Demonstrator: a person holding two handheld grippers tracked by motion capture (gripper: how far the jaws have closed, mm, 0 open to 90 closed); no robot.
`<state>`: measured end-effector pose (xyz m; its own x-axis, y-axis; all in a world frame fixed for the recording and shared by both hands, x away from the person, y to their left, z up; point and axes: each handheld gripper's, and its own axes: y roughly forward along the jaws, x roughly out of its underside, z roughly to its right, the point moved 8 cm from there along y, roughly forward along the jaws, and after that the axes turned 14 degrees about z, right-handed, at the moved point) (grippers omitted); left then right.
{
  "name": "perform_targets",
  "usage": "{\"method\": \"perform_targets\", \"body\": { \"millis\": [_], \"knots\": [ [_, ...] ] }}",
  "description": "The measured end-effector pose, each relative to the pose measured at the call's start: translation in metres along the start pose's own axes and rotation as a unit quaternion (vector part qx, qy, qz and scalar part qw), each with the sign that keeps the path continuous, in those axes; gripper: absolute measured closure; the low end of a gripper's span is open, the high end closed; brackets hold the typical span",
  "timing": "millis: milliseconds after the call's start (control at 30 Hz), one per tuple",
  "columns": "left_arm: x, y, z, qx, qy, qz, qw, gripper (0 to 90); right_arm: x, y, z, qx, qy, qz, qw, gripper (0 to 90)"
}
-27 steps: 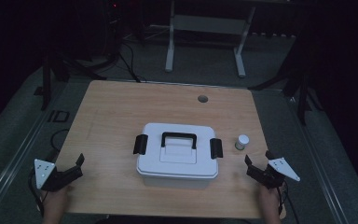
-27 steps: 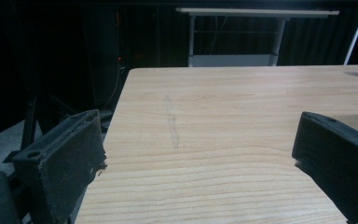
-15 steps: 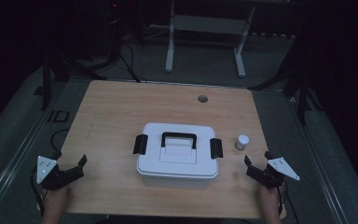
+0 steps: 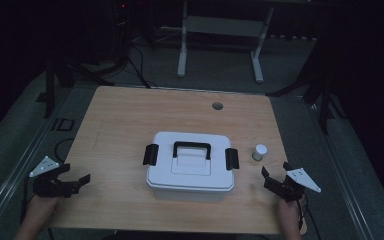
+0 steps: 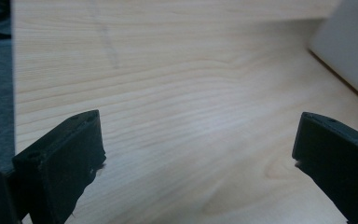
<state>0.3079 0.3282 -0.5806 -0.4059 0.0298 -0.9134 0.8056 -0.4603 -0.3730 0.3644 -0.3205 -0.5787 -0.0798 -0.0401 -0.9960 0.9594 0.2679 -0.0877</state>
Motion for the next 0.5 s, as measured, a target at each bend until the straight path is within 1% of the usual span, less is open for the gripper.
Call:
{"method": "perform_targets", "body": {
  "millis": [33,67,133,167,267,300,333,400,433,467,500],
  "knots": [
    [-0.001,-0.002,0.001,0.004,0.014,-0.012,0.9998,1.6,0.0,0.0,0.0,0.0,0.0,0.0,1.0,12.9],
    [-0.002,-0.003,0.002,0.01,0.021,-0.021,0.9995,1.6,0.0,0.0,0.0,0.0,0.0,0.0,1.0,12.8],
    [-0.002,-0.005,0.004,0.013,0.04,-0.044,0.9982,1.6,-0.001,-0.001,0.0,-0.001,0.002,0.003,1.0,12.9],
    [-0.002,-0.005,0.005,0.02,0.041,-0.054,0.9975,1.6,-0.001,-0.001,0.0,-0.001,0.002,0.004,1.0,12.9],
    [-0.001,-0.008,0.007,0.029,0.059,-0.092,0.9936,1.7,-0.001,-0.001,0.001,-0.001,0.002,0.005,1.0,12.8],
    [0.0,-0.008,0.007,0.026,0.065,-0.1,0.9925,1.6,-0.001,-0.001,0.001,-0.001,0.002,0.005,1.0,12.9],
    [0.0,-0.009,0.008,0.032,0.068,-0.116,0.9905,1.7,-0.002,-0.001,0.0,0.0,0.0,0.006,1.0,12.9],
    [0.0,-0.01,0.008,0.023,0.086,-0.133,0.9871,2.1,-0.006,-0.003,0.0,0.002,-0.003,0.021,0.9998,13.5],
    [0.0,-0.011,0.009,0.027,0.089,-0.147,0.9848,2.4,-0.007,-0.004,0.0,0.003,-0.003,0.026,0.9997,13.5],
    [-0.001,-0.012,0.009,0.022,0.103,-0.157,0.9821,2.4,-0.009,-0.005,0.0,0.003,-0.001,0.03,0.9995,13.5],
    [-0.001,-0.012,0.009,0.024,0.112,-0.168,0.9791,2.4,-0.01,-0.006,0.0,0.001,0.002,0.033,0.9994,13.5]
  ]
}}
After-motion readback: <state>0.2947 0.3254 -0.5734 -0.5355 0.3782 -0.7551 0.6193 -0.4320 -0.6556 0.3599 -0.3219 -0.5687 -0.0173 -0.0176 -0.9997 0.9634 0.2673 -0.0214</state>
